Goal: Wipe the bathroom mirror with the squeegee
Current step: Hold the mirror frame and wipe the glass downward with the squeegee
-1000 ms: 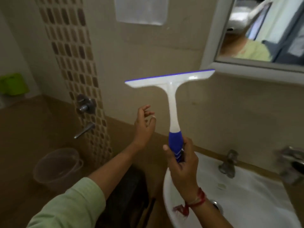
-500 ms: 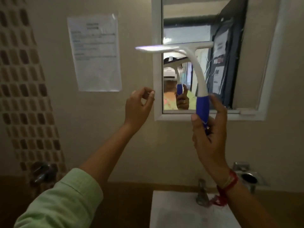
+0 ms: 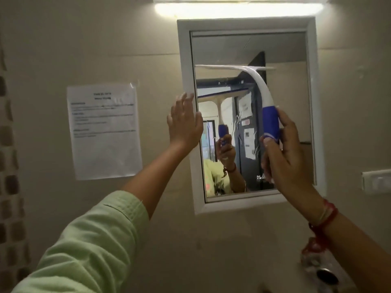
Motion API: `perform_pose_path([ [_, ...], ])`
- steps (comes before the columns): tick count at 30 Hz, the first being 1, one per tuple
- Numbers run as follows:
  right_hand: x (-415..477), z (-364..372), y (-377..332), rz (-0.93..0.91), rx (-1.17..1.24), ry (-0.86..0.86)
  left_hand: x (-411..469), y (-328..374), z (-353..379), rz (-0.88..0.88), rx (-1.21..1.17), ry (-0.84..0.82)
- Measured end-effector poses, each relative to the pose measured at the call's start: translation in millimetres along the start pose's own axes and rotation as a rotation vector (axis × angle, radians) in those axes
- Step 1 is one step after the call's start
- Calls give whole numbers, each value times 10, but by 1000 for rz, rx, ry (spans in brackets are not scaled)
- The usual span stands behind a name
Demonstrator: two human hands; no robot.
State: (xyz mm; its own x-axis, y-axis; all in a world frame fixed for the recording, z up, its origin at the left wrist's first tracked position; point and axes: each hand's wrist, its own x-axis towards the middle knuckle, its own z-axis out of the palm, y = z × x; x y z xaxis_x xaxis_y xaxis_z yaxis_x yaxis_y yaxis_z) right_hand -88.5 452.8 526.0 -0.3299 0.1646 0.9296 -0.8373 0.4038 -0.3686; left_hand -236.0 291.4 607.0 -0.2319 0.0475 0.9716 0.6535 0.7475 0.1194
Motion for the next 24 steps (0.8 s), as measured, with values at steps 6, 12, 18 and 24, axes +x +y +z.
perform_pose_path([
  [6, 347, 66, -9, -106, -123, -2, 357, -102, 116, -32, 18, 94],
  [12, 896, 132, 116, -195, -217, 91, 329, -47, 276, -137, -178, 180],
  [18, 1263, 315, 235, -227, -196, 175, 332, -71, 359, -167, -124, 252],
  [24, 1306, 395, 425, -207, -204, 243, 318, -85, 382, -164, -109, 282],
])
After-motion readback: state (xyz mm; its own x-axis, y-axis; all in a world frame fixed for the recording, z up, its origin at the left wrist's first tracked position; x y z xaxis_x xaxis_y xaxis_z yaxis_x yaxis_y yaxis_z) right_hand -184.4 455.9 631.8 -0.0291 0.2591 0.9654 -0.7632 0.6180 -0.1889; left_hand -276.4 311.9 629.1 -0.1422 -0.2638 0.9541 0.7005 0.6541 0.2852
